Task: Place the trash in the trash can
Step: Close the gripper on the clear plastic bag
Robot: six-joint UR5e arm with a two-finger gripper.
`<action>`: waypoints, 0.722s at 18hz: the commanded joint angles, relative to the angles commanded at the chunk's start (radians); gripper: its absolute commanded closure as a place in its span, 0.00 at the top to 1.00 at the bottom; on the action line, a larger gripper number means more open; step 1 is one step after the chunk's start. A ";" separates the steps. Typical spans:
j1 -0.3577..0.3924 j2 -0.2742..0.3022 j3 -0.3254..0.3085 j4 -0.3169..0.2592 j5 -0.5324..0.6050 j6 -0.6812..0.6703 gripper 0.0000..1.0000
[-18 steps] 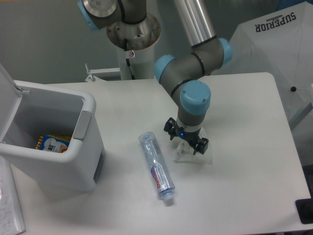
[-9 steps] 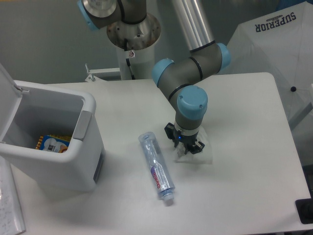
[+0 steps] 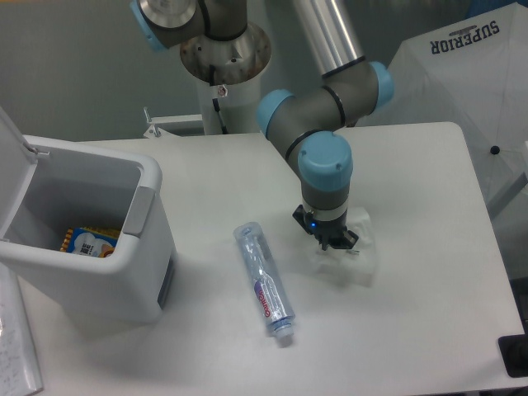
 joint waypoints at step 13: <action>0.040 -0.057 0.345 -0.311 -0.086 0.040 0.00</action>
